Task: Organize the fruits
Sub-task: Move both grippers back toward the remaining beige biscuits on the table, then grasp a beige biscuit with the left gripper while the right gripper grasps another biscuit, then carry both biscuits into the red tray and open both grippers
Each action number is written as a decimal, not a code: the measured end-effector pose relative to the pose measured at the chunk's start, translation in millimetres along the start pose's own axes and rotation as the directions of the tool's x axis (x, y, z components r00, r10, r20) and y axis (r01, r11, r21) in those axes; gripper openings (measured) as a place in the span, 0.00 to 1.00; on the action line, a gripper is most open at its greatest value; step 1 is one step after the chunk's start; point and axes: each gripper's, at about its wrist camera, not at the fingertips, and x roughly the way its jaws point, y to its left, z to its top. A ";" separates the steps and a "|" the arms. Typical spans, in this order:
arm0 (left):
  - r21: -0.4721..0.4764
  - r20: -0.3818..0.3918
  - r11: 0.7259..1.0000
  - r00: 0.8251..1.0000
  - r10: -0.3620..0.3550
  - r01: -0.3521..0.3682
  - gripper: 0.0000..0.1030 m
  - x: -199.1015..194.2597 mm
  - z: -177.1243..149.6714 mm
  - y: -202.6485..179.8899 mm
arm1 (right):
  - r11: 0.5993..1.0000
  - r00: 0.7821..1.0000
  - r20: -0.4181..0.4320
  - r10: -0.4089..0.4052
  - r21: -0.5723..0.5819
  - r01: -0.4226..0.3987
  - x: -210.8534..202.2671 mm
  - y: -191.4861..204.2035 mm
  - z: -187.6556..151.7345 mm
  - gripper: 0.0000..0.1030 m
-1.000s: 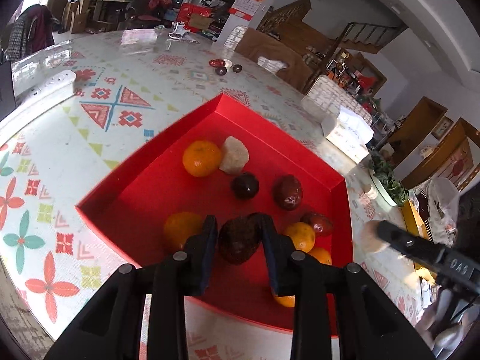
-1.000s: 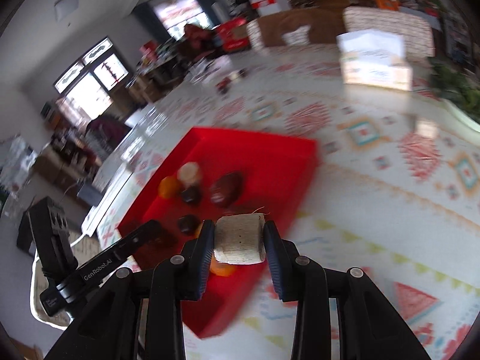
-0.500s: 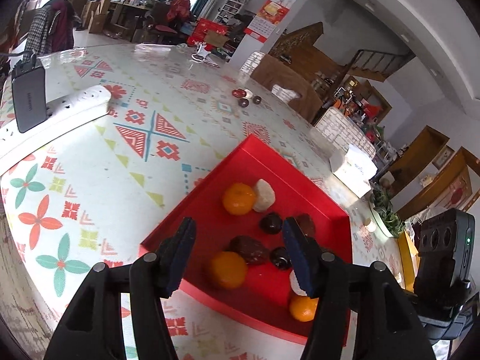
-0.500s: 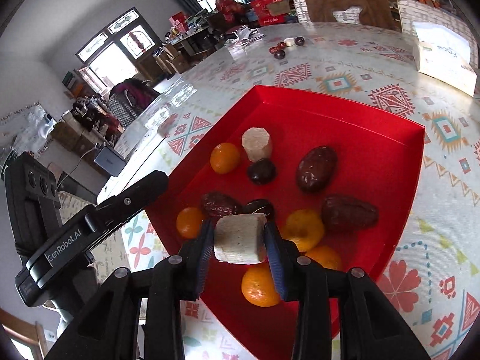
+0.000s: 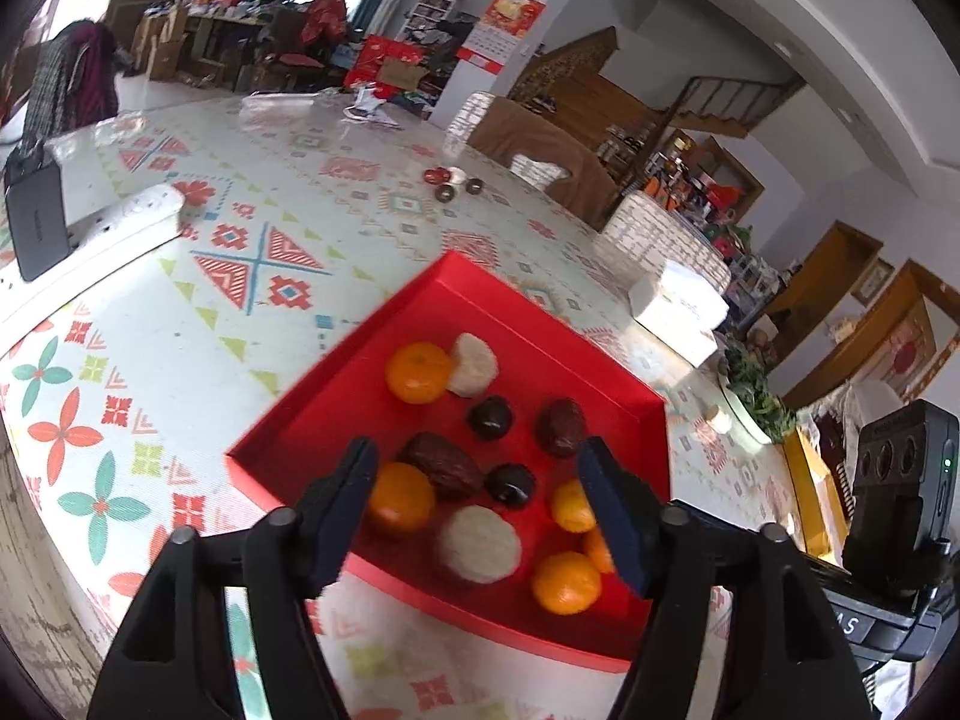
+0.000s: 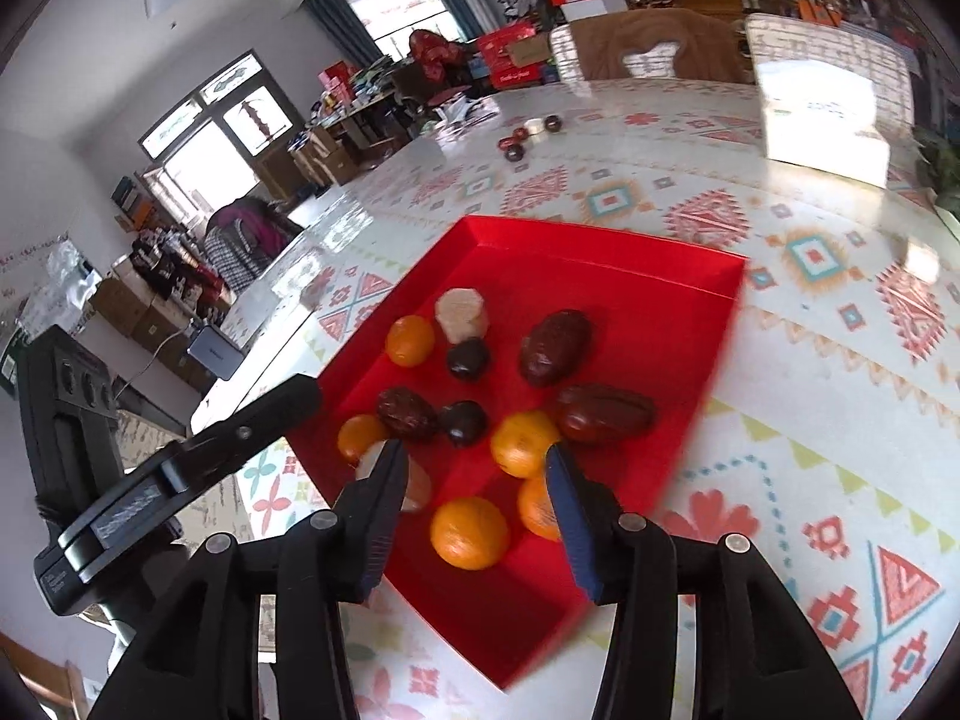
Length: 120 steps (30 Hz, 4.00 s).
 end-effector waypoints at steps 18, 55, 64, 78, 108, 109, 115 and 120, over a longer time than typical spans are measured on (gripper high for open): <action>0.194 -0.129 0.973 0.986 -0.101 0.125 0.84 8.7 -45.9 -111.1 | 0.959 0.980 0.109 -0.169 0.246 0.138 -102.7 -124.3 -57.5 0.57; 0.524 -0.277 0.834 0.960 -0.026 0.174 0.85 163.6 5.9 -330.2 | 0.819 0.864 0.226 -0.450 0.489 0.299 -223.6 -292.6 -29.0 0.68; 0.501 -0.350 0.854 0.935 0.056 0.136 0.84 265.1 -11.8 -336.7 | 0.805 0.868 0.121 -0.482 0.451 0.384 -175.9 -319.9 -27.9 0.68; 0.613 -0.285 0.788 0.947 0.146 0.062 0.35 310.7 -25.9 -343.7 | 0.794 0.832 0.066 -0.551 0.347 0.499 -157.1 -318.7 -24.9 0.41; 0.300 -0.159 0.948 0.985 -0.061 0.107 0.30 80.1 30.4 -169.8 | 0.937 0.950 0.221 -0.221 0.318 0.144 -174.4 -203.5 -18.1 0.32; 0.289 -0.146 0.953 0.988 -0.055 0.096 0.30 73.2 31.6 -158.9 | 0.944 0.952 0.223 -0.212 0.298 0.140 -172.6 -191.7 -15.3 0.32; 0.202 -0.090 0.979 0.996 -0.004 0.022 0.30 43.4 34.1 -90.3 | 0.974 0.971 0.185 -0.153 0.191 0.118 -139.4 -129.0 -0.1 0.32; 0.178 -0.095 0.984 0.995 0.028 -0.011 0.30 42.3 22.0 -57.6 | 0.988 0.988 0.117 -0.104 0.129 0.089 -93.1 -88.2 8.1 0.32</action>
